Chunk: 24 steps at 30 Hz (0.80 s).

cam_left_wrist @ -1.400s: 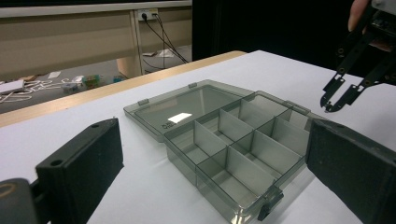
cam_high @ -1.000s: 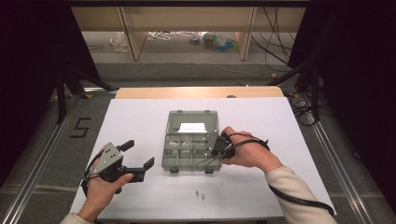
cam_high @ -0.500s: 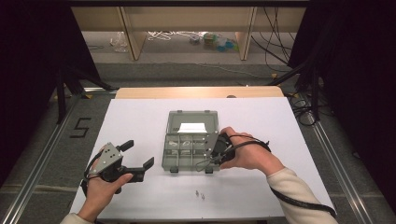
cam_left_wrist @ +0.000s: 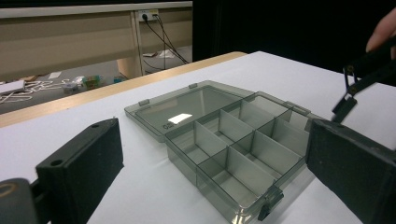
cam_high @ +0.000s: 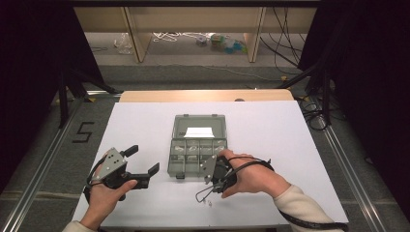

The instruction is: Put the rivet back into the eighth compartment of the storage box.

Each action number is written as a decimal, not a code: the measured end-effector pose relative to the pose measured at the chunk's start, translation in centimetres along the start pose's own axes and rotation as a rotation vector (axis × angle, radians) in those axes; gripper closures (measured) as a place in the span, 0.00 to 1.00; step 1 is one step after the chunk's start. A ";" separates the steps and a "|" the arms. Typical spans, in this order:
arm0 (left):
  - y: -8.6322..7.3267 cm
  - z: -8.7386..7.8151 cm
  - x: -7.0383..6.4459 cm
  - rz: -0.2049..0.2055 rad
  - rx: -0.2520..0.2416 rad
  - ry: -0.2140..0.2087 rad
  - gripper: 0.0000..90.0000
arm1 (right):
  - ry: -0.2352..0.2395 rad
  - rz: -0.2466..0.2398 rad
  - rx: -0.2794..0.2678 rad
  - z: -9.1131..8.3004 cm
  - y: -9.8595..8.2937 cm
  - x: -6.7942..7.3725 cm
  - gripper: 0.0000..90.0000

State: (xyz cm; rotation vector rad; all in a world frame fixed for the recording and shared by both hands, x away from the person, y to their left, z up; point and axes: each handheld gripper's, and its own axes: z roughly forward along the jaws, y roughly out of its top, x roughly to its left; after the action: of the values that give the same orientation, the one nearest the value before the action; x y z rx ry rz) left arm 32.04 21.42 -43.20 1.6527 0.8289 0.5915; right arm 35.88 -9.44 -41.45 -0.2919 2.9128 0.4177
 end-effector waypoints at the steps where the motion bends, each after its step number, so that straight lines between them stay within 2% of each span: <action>1: 0.0 0.0 0.0 0.002 -0.001 -0.001 0.04 | 0.007 -0.001 0.003 0.2 0.2 0.3 0.41; 7: 0.0 0.1 0.0 0.001 -0.008 -0.004 0.04 | 0.045 -0.036 0.015 1.1 1.2 1.4 0.41; 12: 0.0 0.1 0.0 -0.003 -0.009 -0.004 0.04 | 0.071 -0.038 0.035 2.0 1.6 2.1 0.41; 15: 0.0 0.1 0.0 -0.005 -0.009 -0.004 0.04 | 0.090 -0.049 0.048 2.5 1.6 2.3 0.43; 16: 0.0 0.1 0.0 -0.005 -0.010 -0.005 0.04 | 0.101 -0.066 0.056 2.6 1.7 2.3 0.44; 20: 0.0 0.1 0.0 -0.001 -0.009 -0.005 0.04 | 0.123 -0.067 0.072 3.3 1.8 2.7 0.47; 21: 0.0 0.1 0.0 -0.003 -0.007 -0.004 0.04 | 0.135 -0.086 0.076 3.4 1.7 2.6 0.47; 24: 0.0 0.0 0.0 0.000 -0.001 -0.001 0.04 | 0.152 -0.105 0.084 3.8 1.7 2.6 0.49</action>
State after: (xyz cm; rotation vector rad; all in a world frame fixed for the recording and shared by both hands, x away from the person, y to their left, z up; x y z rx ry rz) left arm 32.06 21.42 -43.20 1.6520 0.8282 0.5908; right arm 33.59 -7.19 -45.18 -0.4807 3.0344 0.2670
